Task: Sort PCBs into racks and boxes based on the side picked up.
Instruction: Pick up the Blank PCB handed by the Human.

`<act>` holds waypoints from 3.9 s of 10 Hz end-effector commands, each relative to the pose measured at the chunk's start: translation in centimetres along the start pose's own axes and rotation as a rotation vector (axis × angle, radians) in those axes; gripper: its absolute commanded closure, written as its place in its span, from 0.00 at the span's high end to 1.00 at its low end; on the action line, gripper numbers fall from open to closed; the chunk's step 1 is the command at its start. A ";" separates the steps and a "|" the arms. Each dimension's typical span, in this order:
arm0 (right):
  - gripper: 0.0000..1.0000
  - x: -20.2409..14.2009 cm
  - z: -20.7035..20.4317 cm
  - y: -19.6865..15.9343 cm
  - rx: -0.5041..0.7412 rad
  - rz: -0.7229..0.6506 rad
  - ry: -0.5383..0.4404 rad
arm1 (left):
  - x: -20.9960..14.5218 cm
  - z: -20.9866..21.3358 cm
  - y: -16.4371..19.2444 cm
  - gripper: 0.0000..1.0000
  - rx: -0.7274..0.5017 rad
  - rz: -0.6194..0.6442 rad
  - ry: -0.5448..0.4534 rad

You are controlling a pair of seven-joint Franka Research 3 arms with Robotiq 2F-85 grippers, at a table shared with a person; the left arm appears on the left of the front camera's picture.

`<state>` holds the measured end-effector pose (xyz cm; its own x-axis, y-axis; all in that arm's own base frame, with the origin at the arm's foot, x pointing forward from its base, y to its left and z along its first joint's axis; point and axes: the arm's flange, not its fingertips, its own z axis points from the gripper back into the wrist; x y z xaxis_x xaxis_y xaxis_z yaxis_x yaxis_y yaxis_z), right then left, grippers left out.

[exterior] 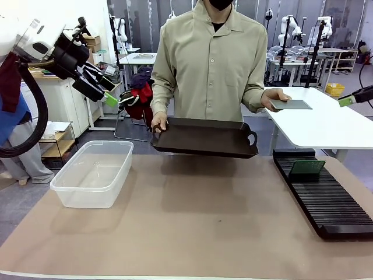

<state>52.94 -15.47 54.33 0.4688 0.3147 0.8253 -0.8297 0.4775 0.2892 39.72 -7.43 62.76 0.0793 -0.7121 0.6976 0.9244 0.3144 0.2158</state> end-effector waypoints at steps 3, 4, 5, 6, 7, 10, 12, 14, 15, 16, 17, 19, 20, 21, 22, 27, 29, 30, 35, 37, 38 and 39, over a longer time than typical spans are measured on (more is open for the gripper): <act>0.93 2.2 -0.2 -5.5 0.167 -0.391 -0.025 | -0.2 -0.1 0.0 1.00 -0.011 -0.006 -0.016; 0.93 2.1 -0.5 -6.6 0.195 -0.470 -0.011 | -0.2 -0.1 0.0 1.00 -0.011 -0.006 -0.016; 0.93 2.1 -1.0 -7.6 0.244 -0.529 0.002 | -0.2 -0.1 0.0 1.00 -0.011 -0.006 -0.016; 0.93 2.1 -1.6 -8.6 0.284 -0.571 0.003 | -0.2 -0.1 0.0 1.00 -0.011 -0.006 -0.016; 0.93 2.0 -2.2 -9.3 0.334 -0.614 -0.009 | -0.2 -0.1 0.0 1.00 -0.011 -0.006 -0.016; 0.93 1.7 -4.2 -10.2 0.428 -0.601 -0.039 | -0.2 -0.1 0.0 1.00 -0.011 -0.006 -0.016; 0.93 0.5 -4.1 -9.2 0.377 -0.621 0.012 | -0.2 -0.1 0.0 1.00 -0.011 -0.006 -0.016; 0.93 0.5 -4.5 -9.8 0.399 -0.619 -0.003 | -0.2 -0.1 0.0 1.00 -0.011 -0.006 -0.016; 0.93 0.4 -5.5 -10.9 0.482 -0.664 -0.001 | -0.2 -0.1 0.0 1.00 -0.011 -0.006 -0.016; 0.93 0.4 -6.7 -11.7 0.495 -0.698 -0.012 | -0.2 -0.1 0.0 1.00 -0.011 -0.006 -0.016; 0.93 0.5 -7.5 -12.3 0.509 -0.747 -0.013 | -0.2 -0.1 0.0 1.00 -0.011 -0.006 -0.016; 0.93 0.4 -8.9 -12.8 0.535 -0.812 -0.005 | -0.2 -0.1 0.0 1.00 -0.011 -0.006 -0.016; 0.93 0.6 -9.6 -12.9 0.544 -0.823 -0.005 | -0.2 -0.1 0.0 1.00 -0.011 -0.006 -0.016; 0.93 0.7 -10.1 -13.0 0.554 -0.825 -0.017 | -0.2 -0.1 0.0 1.00 -0.011 -0.006 -0.016; 0.93 0.9 -10.9 -13.2 0.591 -0.832 -0.005 | -0.2 -0.1 0.0 1.00 -0.011 -0.006 -0.016; 0.93 1.7 -13.9 -13.9 0.717 -0.799 0.020 | -0.2 -0.1 0.0 1.00 -0.011 -0.006 -0.016; 0.34 1.9 -13.8 -13.8 0.785 -0.764 0.025 | -0.2 -0.1 0.0 1.00 -0.011 -0.006 -0.016; 0.00 1.9 -13.9 -13.8 0.776 -0.769 0.018 | -0.2 -0.1 0.0 1.00 -0.011 -0.006 -0.016; 0.00 1.6 -13.4 -13.2 0.765 -0.775 0.056 | -0.2 -0.1 0.0 1.00 -0.011 -0.006 -0.016; 0.00 1.4 -13.5 -13.0 0.758 -0.786 0.079 | -0.2 -0.1 0.0 1.00 -0.011 -0.006 -0.016; 0.00 1.3 -13.4 -13.0 0.752 -0.792 0.092 | -0.2 -0.1 0.0 1.00 -0.011 -0.006 -0.016; 0.00 1.3 -13.4 -13.0 0.748 -0.797 0.104 | -0.2 -0.1 0.0 1.00 -0.011 -0.006 -0.016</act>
<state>68.43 -10.14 44.55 0.9451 0.1832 0.2707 -0.2656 -0.0523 0.9627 39.72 -7.44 62.76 0.0792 -0.7121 0.6976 0.9245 0.3143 0.2158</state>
